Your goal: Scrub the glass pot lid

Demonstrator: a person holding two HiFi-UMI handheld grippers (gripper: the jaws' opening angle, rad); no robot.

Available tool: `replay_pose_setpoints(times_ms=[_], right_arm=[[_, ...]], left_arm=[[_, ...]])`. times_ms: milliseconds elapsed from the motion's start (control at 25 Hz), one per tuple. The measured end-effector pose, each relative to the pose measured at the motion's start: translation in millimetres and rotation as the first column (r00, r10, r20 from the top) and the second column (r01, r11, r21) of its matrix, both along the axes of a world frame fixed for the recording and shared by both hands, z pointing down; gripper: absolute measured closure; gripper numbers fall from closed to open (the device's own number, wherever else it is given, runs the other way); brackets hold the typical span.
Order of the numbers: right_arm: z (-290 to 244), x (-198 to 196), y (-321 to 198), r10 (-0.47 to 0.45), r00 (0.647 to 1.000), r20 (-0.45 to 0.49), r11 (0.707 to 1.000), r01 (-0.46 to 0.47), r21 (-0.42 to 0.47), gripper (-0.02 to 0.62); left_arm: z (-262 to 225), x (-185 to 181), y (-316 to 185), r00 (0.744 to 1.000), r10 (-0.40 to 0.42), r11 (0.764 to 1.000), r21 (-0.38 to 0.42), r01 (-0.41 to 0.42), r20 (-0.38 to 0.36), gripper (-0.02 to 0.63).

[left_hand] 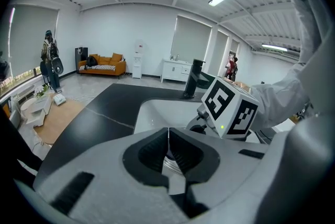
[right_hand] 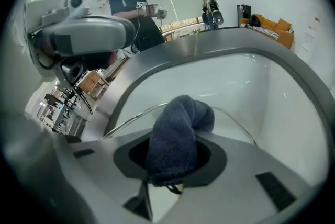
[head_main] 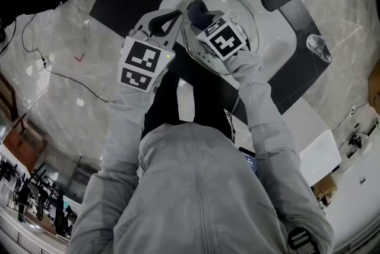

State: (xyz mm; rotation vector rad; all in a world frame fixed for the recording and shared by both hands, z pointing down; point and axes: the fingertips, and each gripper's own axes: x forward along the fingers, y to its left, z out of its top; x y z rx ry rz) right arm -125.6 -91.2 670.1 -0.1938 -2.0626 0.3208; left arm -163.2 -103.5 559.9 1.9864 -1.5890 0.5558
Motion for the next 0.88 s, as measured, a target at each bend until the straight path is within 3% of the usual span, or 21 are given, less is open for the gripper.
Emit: replay_pose_setpoints(times_ms=[240, 440, 720, 880], right_arm=[[-13, 10, 17, -0.062, 0.998, 0.026, 0.998, 0.062, -0.030, 0.469], [-18, 23, 32, -0.095, 0.995, 0.037, 0.985, 0.099, -0.140, 0.469], [-31, 67, 57, -0.212, 0.977, -0.032, 0.926, 0.190, -0.326, 0.469], [-34, 92, 64, -0.241, 0.968, -0.068, 0.891, 0.193, -0.410, 0.469]], left_arm=[[-4, 6, 1, 1.000, 0.013, 1.000, -0.004, -0.013, -0.005, 0.577], [-3, 11, 1, 0.999, 0.031, 0.999, -0.012, -0.031, -0.008, 0.577], [-6, 28, 4, 0.998, 0.065, 0.998, -0.016, -0.065, -0.013, 0.577], [-5, 35, 3, 0.996, 0.086, 0.996, -0.022, -0.086, -0.014, 0.577]])
